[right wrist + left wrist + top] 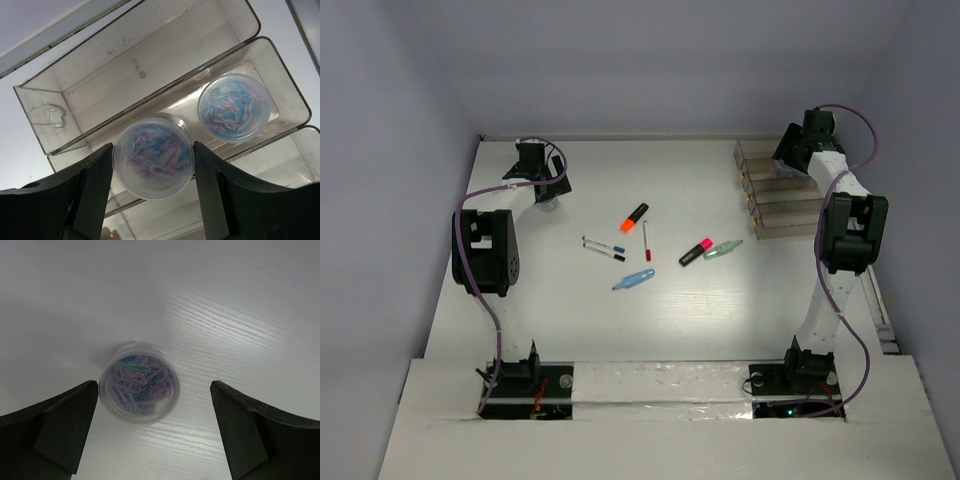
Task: Sort the stationery into containers
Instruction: Place the stationery in the storage box, then pick up the stationery from the center of the board.
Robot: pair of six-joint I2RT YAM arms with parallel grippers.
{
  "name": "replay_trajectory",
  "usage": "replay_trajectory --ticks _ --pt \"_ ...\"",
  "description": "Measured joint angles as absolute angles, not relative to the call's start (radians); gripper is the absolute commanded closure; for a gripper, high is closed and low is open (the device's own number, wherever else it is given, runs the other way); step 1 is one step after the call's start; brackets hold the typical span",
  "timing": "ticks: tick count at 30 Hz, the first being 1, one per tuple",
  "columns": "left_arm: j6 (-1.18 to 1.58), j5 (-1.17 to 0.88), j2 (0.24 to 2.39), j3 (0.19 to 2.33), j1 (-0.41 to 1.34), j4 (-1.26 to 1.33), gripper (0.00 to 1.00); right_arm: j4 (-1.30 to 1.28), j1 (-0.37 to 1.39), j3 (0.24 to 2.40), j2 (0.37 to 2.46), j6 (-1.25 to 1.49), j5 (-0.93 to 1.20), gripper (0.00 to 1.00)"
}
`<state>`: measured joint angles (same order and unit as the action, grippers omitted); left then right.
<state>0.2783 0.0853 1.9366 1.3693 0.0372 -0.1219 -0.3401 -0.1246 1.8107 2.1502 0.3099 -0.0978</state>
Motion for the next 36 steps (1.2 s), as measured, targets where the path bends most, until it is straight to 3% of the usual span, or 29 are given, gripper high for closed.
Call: replay_trajectory --ticks 1,3,4,5,7,17,18,23,26,27,30,36 --pt "0.278 0.085 1.937 1.369 0.037 -0.121 0.07 -0.340 -0.126 1.810 2.150 0.310 -0.099 0.52" --pt "0.278 0.083 1.937 1.369 0.037 -0.121 0.07 -0.340 -0.126 1.811 2.150 0.310 -0.105 0.38" --pt "0.278 0.081 1.937 1.369 0.037 -0.120 0.07 -0.342 -0.126 1.811 2.150 0.310 -0.111 0.29" --pt "0.278 0.080 1.937 1.369 0.037 -0.120 0.07 -0.345 -0.126 1.811 2.151 0.310 -0.117 0.12" --pt "0.278 0.078 1.937 1.369 0.037 -0.118 0.08 -0.349 -0.127 1.811 2.151 0.309 -0.125 0.01" --pt "0.279 0.063 1.956 1.369 0.037 -0.113 0.19 -0.316 -0.131 1.718 2.045 0.339 -0.070 0.00" --pt "0.279 0.062 1.956 1.369 0.037 -0.113 0.26 -0.306 -0.131 1.683 2.002 0.346 -0.059 0.00" --pt "0.282 0.080 1.956 1.369 0.037 -0.109 0.36 -0.243 -0.115 1.581 1.823 0.364 -0.009 0.00" --pt "0.282 0.098 1.956 1.369 0.039 -0.109 0.54 -0.203 -0.093 1.523 1.752 0.372 0.012 0.00" --pt "0.282 0.106 1.956 1.369 0.042 -0.109 0.69 -0.186 -0.082 1.494 1.731 0.375 0.020 0.00" --pt "0.281 0.123 1.956 1.369 0.051 -0.109 0.81 -0.170 -0.056 1.408 1.679 0.388 0.039 0.00" --pt "0.279 0.154 1.942 1.369 0.121 -0.128 0.83 -0.162 -0.038 1.226 1.543 0.397 0.070 0.00"
